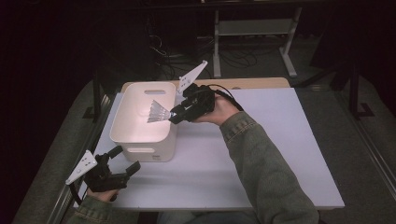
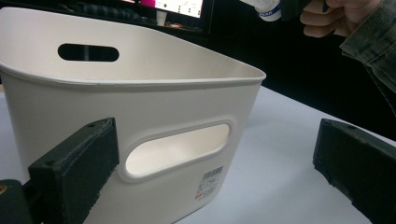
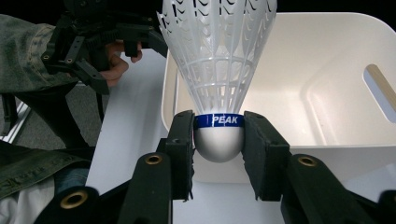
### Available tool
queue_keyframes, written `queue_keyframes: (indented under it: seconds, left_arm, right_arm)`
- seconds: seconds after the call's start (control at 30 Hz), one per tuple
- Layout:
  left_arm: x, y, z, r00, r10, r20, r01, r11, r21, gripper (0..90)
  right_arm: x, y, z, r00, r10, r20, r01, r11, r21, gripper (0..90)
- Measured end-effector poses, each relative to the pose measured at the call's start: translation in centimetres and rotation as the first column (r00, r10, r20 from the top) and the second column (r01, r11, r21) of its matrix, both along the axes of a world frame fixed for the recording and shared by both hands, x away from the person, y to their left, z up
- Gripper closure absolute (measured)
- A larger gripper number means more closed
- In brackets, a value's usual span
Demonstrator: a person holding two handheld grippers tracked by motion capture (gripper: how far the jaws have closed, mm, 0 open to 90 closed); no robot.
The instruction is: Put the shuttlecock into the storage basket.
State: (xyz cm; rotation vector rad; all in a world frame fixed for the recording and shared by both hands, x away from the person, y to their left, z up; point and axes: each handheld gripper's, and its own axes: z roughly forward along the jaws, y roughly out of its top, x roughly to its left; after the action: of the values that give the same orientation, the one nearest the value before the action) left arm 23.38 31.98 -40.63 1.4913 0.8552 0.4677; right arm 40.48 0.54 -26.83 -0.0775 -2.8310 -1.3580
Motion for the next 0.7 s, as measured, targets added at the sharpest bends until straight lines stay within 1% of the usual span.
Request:
queue_keyframes:
  seconds: [0.17, 0.2, 0.23, 0.3, 0.47, 0.57, 0.6, 0.7]
  left_arm:
    - [0.0, 0.0, 0.0, 1.0000, 0.002, 0.001, -0.002, 1.0000, -0.004, 0.0]
    - [0.0, 0.0, 0.0, 1.0000, 0.002, 0.000, -0.002, 1.0000, -0.004, 0.0]
    - [0.0, 0.0, 0.0, 1.0000, 0.002, -0.001, -0.002, 1.0000, -0.003, 0.0]
    - [0.0, 0.0, 0.0, 1.0000, 0.003, 0.000, -0.003, 0.9999, -0.011, 0.0]
    - [0.0, 0.0, 0.0, 1.0000, 0.002, 0.000, -0.002, 0.9999, -0.011, 0.0]
    - [0.0, 0.0, 0.0, 1.0000, 0.003, 0.001, -0.003, 1.0000, -0.009, 0.0]
    - [0.0, 0.0, 0.0, 1.0000, 0.003, 0.000, -0.003, 1.0000, -0.009, 0.0]
    - [0.0, 0.1, 0.0, 1.0000, 0.001, 0.004, -0.001, 1.0000, -0.008, 0.0]
  right_arm:
    - [0.2, 0.5, -0.3, 0.9999, -0.002, -0.011, 0.002, 1.000, 0.006, 63.4]
    - [0.2, 0.7, -0.4, 0.9998, 0.000, -0.022, 0.000, 1.000, 0.006, 63.4]
    - [0.3, 0.8, -0.4, 0.9998, 0.000, -0.018, 0.000, 1.000, 0.007, 63.4]
    - [0.3, 1.1, -0.5, 0.9997, 0.000, -0.023, 0.000, 1.000, 0.008, 63.4]
    - [0.6, 1.8, -0.8, 0.9994, 0.003, -0.035, -0.002, 1.000, 0.006, 63.4]
    - [0.8, 2.1, -1.0, 0.9981, -0.003, -0.061, 0.004, 1.000, 0.017, 63.4]
    - [0.9, 2.1, -1.1, 0.9982, -0.002, -0.060, 0.003, 1.000, 0.016, 63.4]
    - [1.1, 2.4, -1.3, 0.9967, -0.006, -0.081, 0.008, 1.000, 0.018, 63.4]
